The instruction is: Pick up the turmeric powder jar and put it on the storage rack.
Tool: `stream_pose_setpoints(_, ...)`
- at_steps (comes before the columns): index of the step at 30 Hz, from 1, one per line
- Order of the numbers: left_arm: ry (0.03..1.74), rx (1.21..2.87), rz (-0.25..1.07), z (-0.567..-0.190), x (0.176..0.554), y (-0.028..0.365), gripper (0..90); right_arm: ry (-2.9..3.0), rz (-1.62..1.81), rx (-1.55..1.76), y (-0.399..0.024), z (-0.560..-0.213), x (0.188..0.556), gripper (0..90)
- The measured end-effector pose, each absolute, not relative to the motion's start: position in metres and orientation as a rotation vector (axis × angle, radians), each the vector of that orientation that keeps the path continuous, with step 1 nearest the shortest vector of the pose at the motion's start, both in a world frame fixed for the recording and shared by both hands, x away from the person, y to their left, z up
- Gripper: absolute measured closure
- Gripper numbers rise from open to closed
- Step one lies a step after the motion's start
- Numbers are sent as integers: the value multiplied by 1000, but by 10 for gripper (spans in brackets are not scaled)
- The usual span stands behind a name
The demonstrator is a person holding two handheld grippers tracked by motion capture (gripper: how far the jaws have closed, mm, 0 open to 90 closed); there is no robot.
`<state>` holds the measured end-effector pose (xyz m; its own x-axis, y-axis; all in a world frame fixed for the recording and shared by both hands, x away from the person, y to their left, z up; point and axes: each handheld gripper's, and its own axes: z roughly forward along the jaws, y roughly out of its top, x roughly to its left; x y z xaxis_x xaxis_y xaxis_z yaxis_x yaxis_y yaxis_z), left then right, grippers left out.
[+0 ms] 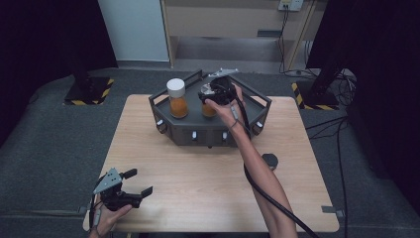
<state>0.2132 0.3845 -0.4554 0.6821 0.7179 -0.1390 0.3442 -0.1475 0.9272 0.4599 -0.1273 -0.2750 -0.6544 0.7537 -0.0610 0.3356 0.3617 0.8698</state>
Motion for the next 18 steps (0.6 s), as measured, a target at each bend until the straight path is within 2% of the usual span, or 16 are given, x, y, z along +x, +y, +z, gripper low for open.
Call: stream_pose_setpoints(18, 853, 1749, 406, -456, 213, 385, 35, 2165, 1231, 995, -123, -291, 466, 344)
